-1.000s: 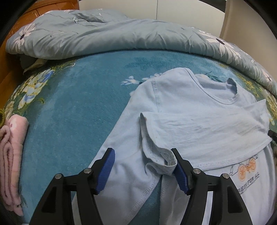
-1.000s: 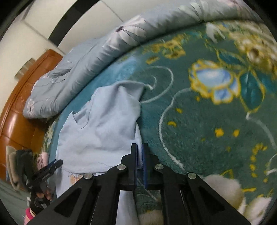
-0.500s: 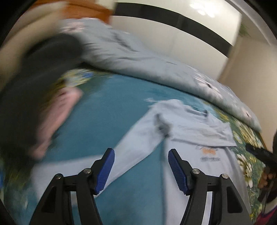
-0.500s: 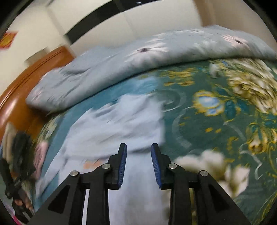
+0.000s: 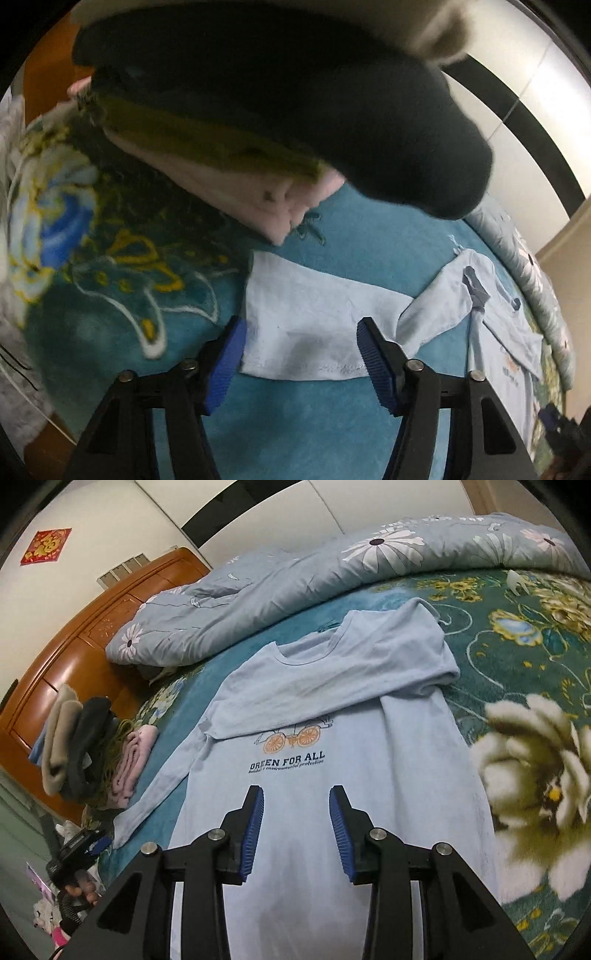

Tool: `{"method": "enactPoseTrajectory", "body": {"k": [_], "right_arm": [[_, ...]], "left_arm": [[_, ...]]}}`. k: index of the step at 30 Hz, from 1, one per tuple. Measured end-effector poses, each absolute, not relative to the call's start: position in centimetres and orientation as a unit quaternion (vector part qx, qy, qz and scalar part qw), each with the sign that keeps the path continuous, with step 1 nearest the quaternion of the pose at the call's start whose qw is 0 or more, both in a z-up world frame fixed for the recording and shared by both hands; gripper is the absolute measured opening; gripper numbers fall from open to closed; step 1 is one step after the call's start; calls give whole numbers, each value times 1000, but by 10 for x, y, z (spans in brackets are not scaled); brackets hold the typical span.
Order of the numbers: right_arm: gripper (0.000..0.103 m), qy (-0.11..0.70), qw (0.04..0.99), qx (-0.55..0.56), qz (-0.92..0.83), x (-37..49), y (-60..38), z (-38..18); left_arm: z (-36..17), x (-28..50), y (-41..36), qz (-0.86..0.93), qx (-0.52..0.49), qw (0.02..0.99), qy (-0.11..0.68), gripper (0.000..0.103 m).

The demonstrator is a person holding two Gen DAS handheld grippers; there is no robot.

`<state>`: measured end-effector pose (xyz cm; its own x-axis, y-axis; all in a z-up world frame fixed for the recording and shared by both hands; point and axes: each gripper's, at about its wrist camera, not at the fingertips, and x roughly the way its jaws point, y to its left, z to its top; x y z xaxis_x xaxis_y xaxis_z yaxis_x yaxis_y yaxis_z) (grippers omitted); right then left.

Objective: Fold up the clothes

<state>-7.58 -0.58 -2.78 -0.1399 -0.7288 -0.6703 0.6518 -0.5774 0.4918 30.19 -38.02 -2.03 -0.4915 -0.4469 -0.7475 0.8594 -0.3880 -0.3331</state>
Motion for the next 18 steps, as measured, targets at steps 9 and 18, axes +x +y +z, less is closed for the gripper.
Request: {"method": "enactPoseTrajectory", "body": {"k": [9,18], "right_arm": [[38,-52,447,472,-758,-78,13,-29],[38,-59,489,461,-738,-66,-9,-23]], "left_arm": [[-26,285,-373,-787,272,407,375,4],[77,199,-297,-909,207,250,262,4]]}}
